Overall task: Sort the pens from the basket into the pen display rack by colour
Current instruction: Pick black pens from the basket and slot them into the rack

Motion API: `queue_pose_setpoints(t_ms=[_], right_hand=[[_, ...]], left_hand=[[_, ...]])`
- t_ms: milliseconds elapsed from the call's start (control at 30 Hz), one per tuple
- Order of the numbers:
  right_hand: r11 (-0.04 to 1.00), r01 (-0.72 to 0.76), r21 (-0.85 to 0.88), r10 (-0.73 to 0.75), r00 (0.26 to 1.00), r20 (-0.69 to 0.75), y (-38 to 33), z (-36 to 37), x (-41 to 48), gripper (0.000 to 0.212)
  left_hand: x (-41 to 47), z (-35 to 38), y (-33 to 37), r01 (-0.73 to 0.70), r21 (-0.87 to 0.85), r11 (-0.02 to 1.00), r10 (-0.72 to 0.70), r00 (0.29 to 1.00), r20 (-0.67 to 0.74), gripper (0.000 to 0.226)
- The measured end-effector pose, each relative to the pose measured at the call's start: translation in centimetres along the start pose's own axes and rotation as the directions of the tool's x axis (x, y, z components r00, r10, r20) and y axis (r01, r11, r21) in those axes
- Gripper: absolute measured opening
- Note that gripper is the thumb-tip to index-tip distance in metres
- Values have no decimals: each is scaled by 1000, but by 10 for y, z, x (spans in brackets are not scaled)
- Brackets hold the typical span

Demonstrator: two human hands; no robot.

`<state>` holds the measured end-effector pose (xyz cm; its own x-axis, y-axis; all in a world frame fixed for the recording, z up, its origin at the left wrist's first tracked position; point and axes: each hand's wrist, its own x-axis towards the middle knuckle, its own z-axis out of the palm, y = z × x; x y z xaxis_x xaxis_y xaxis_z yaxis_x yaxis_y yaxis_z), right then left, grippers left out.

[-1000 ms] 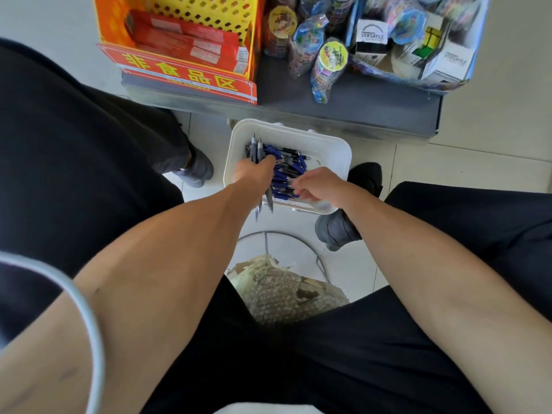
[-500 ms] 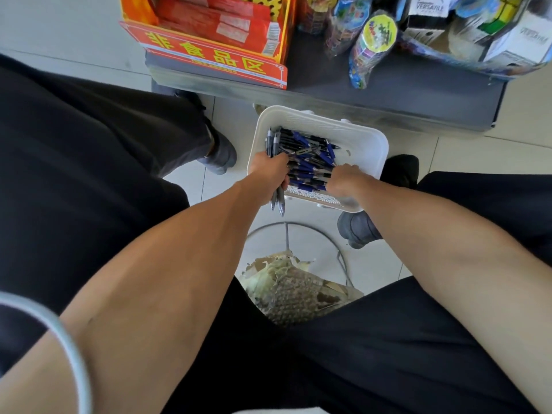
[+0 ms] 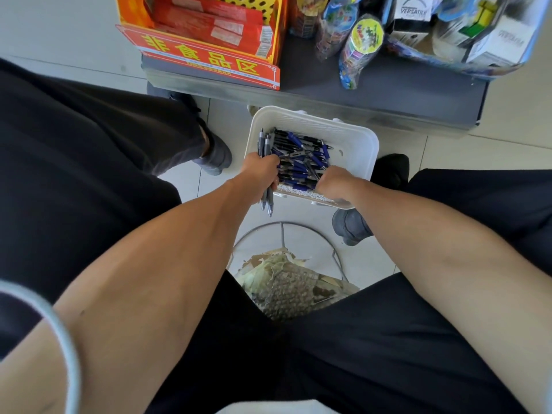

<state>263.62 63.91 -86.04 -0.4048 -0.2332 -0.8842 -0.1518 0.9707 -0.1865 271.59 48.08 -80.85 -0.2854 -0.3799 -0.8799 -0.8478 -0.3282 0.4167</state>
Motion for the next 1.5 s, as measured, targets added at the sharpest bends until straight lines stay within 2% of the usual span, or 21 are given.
queue_pose_setpoints(t_ms=[100, 167, 267, 367, 433, 567, 633, 700, 733, 767, 800, 833, 867, 967, 1067, 1167, 1300, 1400, 1500], right_hand=[[996, 52, 76, -47, 997, -67, 4, -6, -2, 17], [967, 58, 249, -40, 996, -78, 5, -10, -8, 20], [808, 3, 590, -21, 999, 24, 6, -15, -16, 39], [620, 3, 785, -100, 992, 75, 2, -17, -26, 45], [517, 21, 856, -201, 975, 97, -3, -18, -32, 36], [445, -47, 894, -358, 906, 226, -16, -17, -38, 28], [401, -91, 911, -391, 883, 261, -23, -17, -37, 22], [360, -120, 925, -344, 905, 252, -30, -15, -32, 14], [401, -67, 914, -277, 942, 191, -32, -13, -28, 12], [529, 39, 848, -195, 978, 77, -32, -12, -22, 12], [719, 154, 677, -144, 987, -72, -30, -11, -14, 14], [869, 234, 436, -157, 966, -205, -28, -10, -7, 19], [930, 276, 242, -206, 939, -276, -27, -9, -1, 24], [948, 317, -26, -313, 917, -248, -27, -4, 18, 34], [955, 284, -87, -295, 941, -165, -34, 2, 31, 38], [964, 212, -159, -226, 971, -78, -41, 8, 36, 35], [988, 93, -120, -103, 991, -86, -41, 11, 43, 54], [986, 148, -79, -147, 989, 16, -48, 5, 28, 39], [986, 161, 39, -163, 984, 67, -53, 6, 18, 28]], left_hand=[[0, -2, 2, -23, 36, 999, 24, 999, -22, 10], [0, -4, 3, -36, 48, 998, 38, 999, -35, 9], [2, -5, 2, -46, 43, 998, 48, 998, -33, 13], [0, -2, 1, -65, 55, 996, 67, 997, -34, 26], [-6, 0, 3, -75, 81, 994, 78, 996, -34, 32], [-9, -3, 3, -87, 85, 993, 91, 995, -39, 37], [-8, -7, 3, -71, 68, 995, 73, 997, -36, 30], [-8, -12, 3, -51, 27, 998, 52, 998, -33, 23], [-7, -14, 3, -38, 7, 999, 38, 999, -34, 22], [-9, -16, 4, -18, -8, 1000, 18, 999, -28, 22], [-8, -19, 4, 8, -24, 1000, -8, 1000, -10, 20], [-8, -20, 4, 37, -48, 998, -36, 999, 22, 17], [-8, -22, 5, 67, -85, 994, -61, 996, 66, 14], [-10, -24, 6, 143, -203, 969, -102, 974, 201, 8], [-13, -27, 9, 162, -232, 959, -98, 959, 266, 7], [-14, -31, 10, 171, -191, 967, -108, 948, 300, 9], [-10, -34, 7, 193, -177, 965, -142, 953, 268, 11], [-11, -34, 6, 208, -188, 960, -159, 956, 247, 13], [-13, -34, 5, 211, -180, 961, -167, 958, 232, 11]])
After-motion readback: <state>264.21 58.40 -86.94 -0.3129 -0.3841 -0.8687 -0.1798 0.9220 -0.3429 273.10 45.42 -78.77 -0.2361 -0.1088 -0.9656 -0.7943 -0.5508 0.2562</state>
